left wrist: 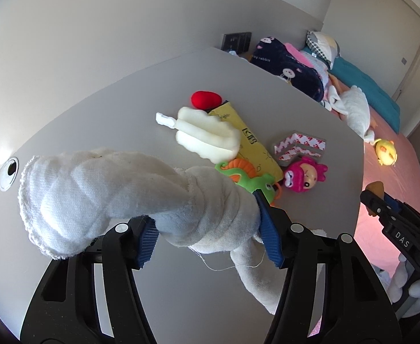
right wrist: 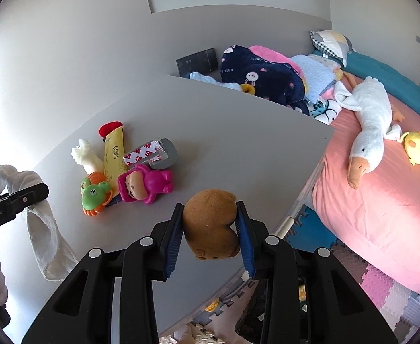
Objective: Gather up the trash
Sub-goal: 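Carry the towel rabbit and brown plush to the bin and release both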
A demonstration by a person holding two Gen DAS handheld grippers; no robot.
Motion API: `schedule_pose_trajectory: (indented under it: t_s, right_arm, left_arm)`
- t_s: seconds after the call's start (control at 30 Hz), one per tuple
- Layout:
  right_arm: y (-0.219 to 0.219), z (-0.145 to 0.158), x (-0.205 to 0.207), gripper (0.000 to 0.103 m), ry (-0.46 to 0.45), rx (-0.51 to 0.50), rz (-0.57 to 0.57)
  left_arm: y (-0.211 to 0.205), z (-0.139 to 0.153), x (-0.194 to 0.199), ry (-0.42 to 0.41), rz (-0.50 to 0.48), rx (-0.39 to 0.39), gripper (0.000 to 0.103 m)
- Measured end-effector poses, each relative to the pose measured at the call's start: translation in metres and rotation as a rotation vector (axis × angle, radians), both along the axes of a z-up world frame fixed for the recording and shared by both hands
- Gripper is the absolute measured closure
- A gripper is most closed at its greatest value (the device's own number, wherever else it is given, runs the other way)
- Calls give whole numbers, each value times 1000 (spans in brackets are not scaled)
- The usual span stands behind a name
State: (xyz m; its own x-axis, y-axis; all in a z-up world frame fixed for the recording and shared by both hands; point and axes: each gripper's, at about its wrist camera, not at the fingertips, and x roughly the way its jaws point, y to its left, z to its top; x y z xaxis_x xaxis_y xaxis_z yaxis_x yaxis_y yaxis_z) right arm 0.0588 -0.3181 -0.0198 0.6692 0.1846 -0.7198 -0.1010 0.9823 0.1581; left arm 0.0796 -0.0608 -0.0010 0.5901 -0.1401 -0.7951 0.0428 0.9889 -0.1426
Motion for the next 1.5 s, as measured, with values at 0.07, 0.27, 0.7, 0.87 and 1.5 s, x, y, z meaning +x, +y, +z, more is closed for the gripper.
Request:
schedule_pose_trajectory:
  t_s: [0.07,0.27,0.7,0.87,1.5]
  right_arm:
    - [-6,2,-8,66,-4,5,-6]
    - [-31,8,-34,66,-20,18,-38]
    - [-105,13,-83,66,-31,17,-183]
    - [-134,14,-101,66,-36,12,-242]
    - [-210,11,-144,66,-26,0,-417]
  left_arm:
    - [-10,3,-5,-5,-19,1,44]
    - [-44,7,-16,-2,-92,16,44]
    - [-144,12,-36,-9,-320,26,44]
    - [-183,13,-43,-16,-410,24,44]
    - [-282,-2,-66,15,-651,37,43]
